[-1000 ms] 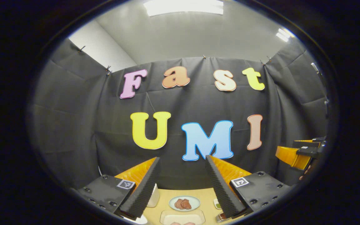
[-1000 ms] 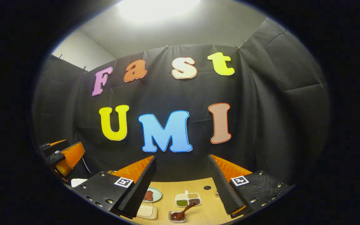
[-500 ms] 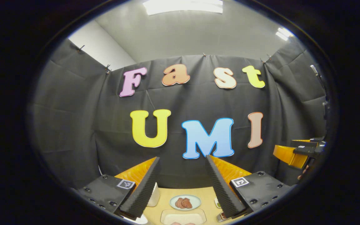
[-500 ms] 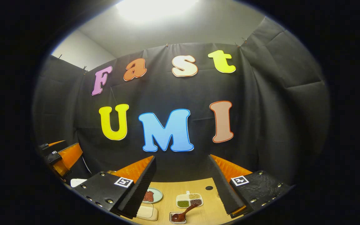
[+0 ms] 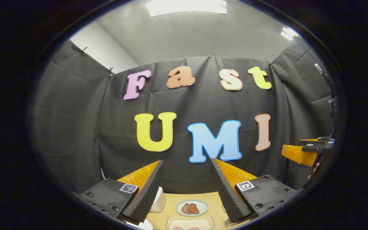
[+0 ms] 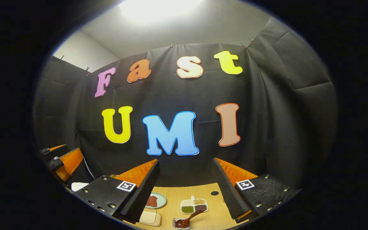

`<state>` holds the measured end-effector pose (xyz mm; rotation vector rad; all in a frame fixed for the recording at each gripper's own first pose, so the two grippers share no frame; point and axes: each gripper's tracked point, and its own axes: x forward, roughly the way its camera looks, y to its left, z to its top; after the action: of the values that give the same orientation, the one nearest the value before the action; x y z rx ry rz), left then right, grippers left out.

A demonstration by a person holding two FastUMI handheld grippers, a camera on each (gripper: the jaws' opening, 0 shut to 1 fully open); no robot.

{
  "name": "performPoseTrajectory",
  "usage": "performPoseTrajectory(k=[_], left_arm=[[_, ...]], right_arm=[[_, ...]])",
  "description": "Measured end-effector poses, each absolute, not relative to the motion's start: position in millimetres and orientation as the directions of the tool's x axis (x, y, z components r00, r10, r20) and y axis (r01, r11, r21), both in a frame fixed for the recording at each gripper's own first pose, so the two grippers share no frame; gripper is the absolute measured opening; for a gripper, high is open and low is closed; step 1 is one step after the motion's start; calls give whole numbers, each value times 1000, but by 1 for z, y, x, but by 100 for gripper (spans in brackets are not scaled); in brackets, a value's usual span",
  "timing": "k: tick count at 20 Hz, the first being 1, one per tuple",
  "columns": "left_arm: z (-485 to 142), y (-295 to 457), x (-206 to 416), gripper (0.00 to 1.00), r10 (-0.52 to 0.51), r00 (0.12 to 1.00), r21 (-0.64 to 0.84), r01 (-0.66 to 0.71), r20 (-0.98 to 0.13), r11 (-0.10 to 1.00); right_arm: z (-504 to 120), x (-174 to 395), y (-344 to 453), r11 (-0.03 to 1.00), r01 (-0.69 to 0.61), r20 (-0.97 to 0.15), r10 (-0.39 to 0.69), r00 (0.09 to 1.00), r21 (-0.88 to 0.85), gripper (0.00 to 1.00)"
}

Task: Close the left gripper, press the button to open the rice cooker; take a wooden spoon from the chopstick holder with the right hand, scoop a spoonful of rice and pour it into the rice cooker, then put the wooden spoon back into the chopstick holder.

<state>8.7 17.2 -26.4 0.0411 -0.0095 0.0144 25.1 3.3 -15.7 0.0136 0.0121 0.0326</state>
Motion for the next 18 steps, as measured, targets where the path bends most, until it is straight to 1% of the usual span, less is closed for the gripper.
performPoseTrajectory(k=[3, 6, 7, 8, 9, 11, 12, 13, 18], left_arm=[[-31, 26, 9, 88, 14, 1000, 57, -14, 16, 998], [-40, 39, 7, 75, 40, 999, 63, -41, 13, 997], [-44, 45, 5, 55, 55, 998, 71, -56, 11, 996], [-49, 52, 4, 53, 69, 998, 83, -69, 8, 994], [-54, 58, 2, 38, 80, 997, 94, -80, 4, 992], [-66, 68, 0, 14, 92, 996, 100, -90, -10, 991], [-73, 75, -3, 10, 95, 995, 95, -92, -24, 991], [-83, 81, -3, 7, 93, 995, 81, -89, -43, 993], [-126, 116, -15, 7, 107, 987, 46, -102, -123, 994]], right_arm=[[-22, 25, 5, 999, -31, -21, 31, 999, 10, 98], [-29, 26, 11, 999, -44, -36, 44, 998, 7, 98], [-30, 27, 14, 999, -48, -40, 48, 998, 0, 98], [-30, 29, 17, 999, -53, -42, 52, 998, -5, 98], [-32, 30, 20, 998, -58, -44, 58, 997, -8, 98], [-35, 31, 27, 998, -68, -50, 67, 996, -13, 98], [-35, 32, 30, 997, -69, -47, 68, 997, -17, 98], [-33, 32, 33, 997, -69, -39, 69, 997, -20, 99], [-25, 39, 52, 994, -95, -4, 95, 996, -51, 98]])
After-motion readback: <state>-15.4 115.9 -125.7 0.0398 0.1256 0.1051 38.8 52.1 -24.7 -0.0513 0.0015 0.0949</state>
